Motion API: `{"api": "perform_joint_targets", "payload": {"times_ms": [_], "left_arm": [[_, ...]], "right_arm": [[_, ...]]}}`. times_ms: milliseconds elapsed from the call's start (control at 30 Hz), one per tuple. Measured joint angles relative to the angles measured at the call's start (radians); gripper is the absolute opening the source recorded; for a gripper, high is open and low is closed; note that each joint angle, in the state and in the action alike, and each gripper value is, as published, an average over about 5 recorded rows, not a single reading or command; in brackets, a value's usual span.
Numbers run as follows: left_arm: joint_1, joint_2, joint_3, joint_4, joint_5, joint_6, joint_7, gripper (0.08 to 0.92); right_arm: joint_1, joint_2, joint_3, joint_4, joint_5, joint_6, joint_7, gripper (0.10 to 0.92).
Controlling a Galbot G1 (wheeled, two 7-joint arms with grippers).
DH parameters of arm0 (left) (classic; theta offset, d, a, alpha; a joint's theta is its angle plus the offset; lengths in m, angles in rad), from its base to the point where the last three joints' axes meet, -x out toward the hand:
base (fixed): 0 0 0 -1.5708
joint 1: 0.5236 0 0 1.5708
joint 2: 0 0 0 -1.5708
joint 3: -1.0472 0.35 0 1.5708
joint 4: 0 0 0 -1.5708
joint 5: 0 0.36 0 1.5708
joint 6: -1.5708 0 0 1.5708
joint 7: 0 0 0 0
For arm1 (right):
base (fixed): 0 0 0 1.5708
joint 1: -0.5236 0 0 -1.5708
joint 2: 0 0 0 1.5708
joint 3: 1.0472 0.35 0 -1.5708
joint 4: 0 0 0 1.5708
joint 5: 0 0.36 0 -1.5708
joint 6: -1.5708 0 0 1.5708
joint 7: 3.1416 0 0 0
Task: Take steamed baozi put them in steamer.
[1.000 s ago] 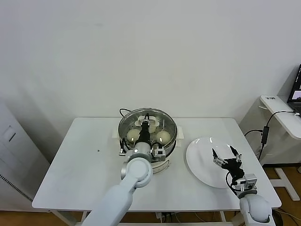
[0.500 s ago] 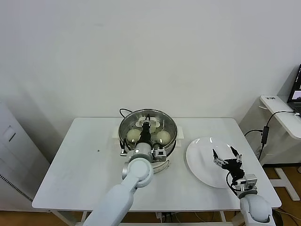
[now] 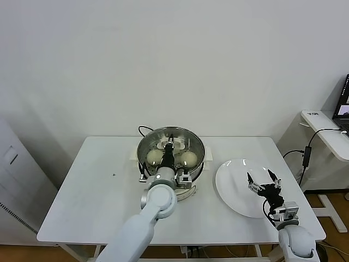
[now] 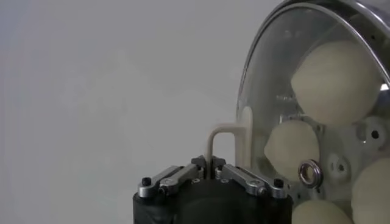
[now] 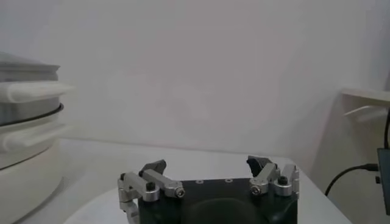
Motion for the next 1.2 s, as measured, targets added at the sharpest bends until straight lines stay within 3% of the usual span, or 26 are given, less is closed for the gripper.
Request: {"api": "perform_joint_targets", "payload": {"times_ms": [400, 733, 900, 1200], "left_arm": [[0.043, 0.049, -0.030, -0.117, -0.128, -0.031, 0.042, 0.492], [0.079, 0.137, -0.129, -0.352, -0.638, -0.120, 0.112, 0.772], [0.098, 0.175, -0.222, -0.421, -0.973, -0.153, 0.094, 0.820], [0.179, 0.222, -0.449, -0.446, -1.498, -0.173, -0.045, 0.823]], "right_arm": [[0.010, -0.009, -0.001, 0.004, 0.008, -0.004, -0.001, 0.823], [0.017, -0.032, -0.014, 0.024, 0.052, -0.027, 0.018, 0.823], [0.021, -0.043, -0.018, 0.031, 0.085, -0.029, 0.041, 0.823], [0.021, -0.052, -0.030, 0.043, 0.148, -0.038, 0.066, 0.823]]}}
